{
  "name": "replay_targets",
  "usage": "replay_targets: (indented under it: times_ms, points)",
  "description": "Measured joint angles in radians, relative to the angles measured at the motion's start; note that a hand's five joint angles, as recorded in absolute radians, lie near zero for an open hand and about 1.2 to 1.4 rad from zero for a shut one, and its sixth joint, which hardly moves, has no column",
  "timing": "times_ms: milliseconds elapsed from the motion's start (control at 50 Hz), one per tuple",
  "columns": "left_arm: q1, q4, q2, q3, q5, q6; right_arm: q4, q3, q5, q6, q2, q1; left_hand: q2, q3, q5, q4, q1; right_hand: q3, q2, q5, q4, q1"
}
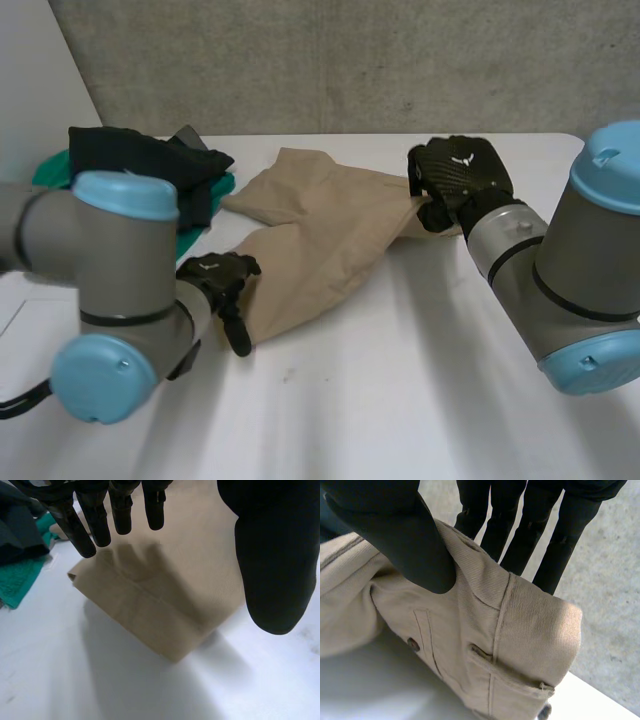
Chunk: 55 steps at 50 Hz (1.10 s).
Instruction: Fold the laundry.
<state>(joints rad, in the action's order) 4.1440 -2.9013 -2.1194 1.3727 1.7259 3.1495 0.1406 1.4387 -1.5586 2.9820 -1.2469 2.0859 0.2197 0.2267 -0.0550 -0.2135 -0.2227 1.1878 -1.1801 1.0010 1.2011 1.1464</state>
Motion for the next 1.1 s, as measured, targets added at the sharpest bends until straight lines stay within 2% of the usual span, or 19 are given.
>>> replay_targets:
  times_ms: [300, 340, 360, 420, 460, 480, 520, 600, 660, 760, 800, 840, 900, 980, 1060, 1100]
  points:
    - [-0.085, -0.128, -0.101, -0.055, 0.137, 0.013, -0.062, -0.111, -0.044, 0.080, -0.035, 0.091, -0.008, -0.010, 0.000, 0.006, 0.001, 0.000, 0.000, 0.000, 0.000, 0.000]
    - [-0.100, -0.139, -0.134, -0.087, 0.168, 0.004, -0.069, -0.127, -0.060, 0.089, -0.037, 0.104, 0.069, 0.061, -0.067, -0.078, -0.090, 0.000, 0.000, 0.000, 0.000, 0.000]
    - [-0.105, -0.142, -0.146, -0.100, 0.182, 0.000, -0.071, -0.133, -0.066, 0.091, -0.038, 0.107, 0.190, 0.162, -0.168, -0.180, -0.207, 0.000, 0.000, 0.000, 0.000, 0.000]
    - [-0.114, -0.146, -0.174, -0.134, 0.229, -0.014, -0.075, -0.140, -0.077, 0.094, -0.041, 0.109, 0.669, 0.655, -0.653, -0.677, -0.749, 0.000, 0.000, 0.000, 0.000, 0.000]
    - [-0.113, -0.145, -0.178, -0.151, 0.261, -0.025, -0.076, -0.140, -0.081, 0.091, -0.043, 0.105, 0.755, 0.720, -0.716, -0.741, -0.812, 0.000, 0.000, 0.000, 0.000, 0.000]
    - [-0.109, -0.142, -0.173, -0.161, 0.283, -0.033, -0.077, -0.139, -0.085, 0.084, -0.044, 0.099, 0.956, 0.937, -0.918, -0.963, -0.941, 0.000, 0.000, 0.000, 0.000, 0.000]
    - [-0.096, -0.133, -0.150, -0.169, 0.307, -0.043, -0.081, -0.132, -0.087, 0.066, -0.046, 0.086, 0.972, 0.952, -0.919, -0.979, -0.941, 0.000, 0.000, 0.000, 0.000, 0.000]
    - [-0.069, -0.106, -0.087, -0.165, 0.300, -0.039, -0.095, -0.118, -0.084, 0.023, -0.049, 0.066, 0.973, 0.953, -0.919, -0.980, -0.941, 0.000, 0.000, 0.000, 0.000, 0.000]
    - [0.000, -0.018, 0.099, -0.120, 0.185, 0.032, -0.152, -0.075, -0.050, -0.113, -0.058, 0.023, 0.973, 0.953, -0.919, -0.980, -0.941, 0.000, 0.000, 0.000, 0.000, 0.000]
    - [0.095, 0.114, 0.342, -0.035, -0.051, 0.236, -0.282, -0.002, 0.042, -0.335, -0.084, -0.022, 0.973, 0.953, -0.919, -0.980, -0.941, 0.000, 0.000, 0.000, 0.000, 0.000]
    - [0.116, 0.152, 0.392, -0.009, -0.110, 0.310, -0.334, 0.022, 0.074, -0.404, -0.095, -0.034, 0.973, 0.953, -0.919, -0.980, -0.941, 0.000, 0.000, 0.000, 0.000, 0.000]
    - [0.139, 0.217, 0.449, 0.035, -0.193, 0.439, -0.433, 0.064, 0.120, -0.513, -0.115, -0.053, 0.973, 0.953, -0.919, -0.980, -0.941, 0.000, 0.000, 0.000, 0.000, 0.000]
    - [0.151, 0.297, 0.480, 0.089, -0.269, 0.600, -0.564, 0.118, 0.163, -0.635, -0.133, -0.077, 0.973, 0.954, -0.919, -0.980, -0.941, 0.000, 0.000, 0.000, 0.000, 0.000]
    - [0.146, 0.366, 0.449, 0.133, -0.312, 0.748, -0.690, 0.171, 0.194, -0.743, -0.133, -0.098, 0.973, 0.954, -0.919, -0.980, -0.941, 0.000, 0.000, 0.000, 0.000, 0.000]
    - [0.132, 0.380, 0.365, 0.128, -0.295, 0.796, -0.720, 0.187, 0.203, -0.776, -0.103, -0.102, 0.973, 0.954, -0.919, -0.980, -0.941, 0.000, 0.000, 0.000, 0.000, 0.000]
    - [0.120, 0.375, 0.286, 0.090, -0.262, 0.804, -0.705, 0.174, 0.197, -0.767, -0.066, -0.100, 0.974, 0.954, -0.919, -0.980, -0.941, 0.000, 0.000, 0.000, 0.000, 0.000]
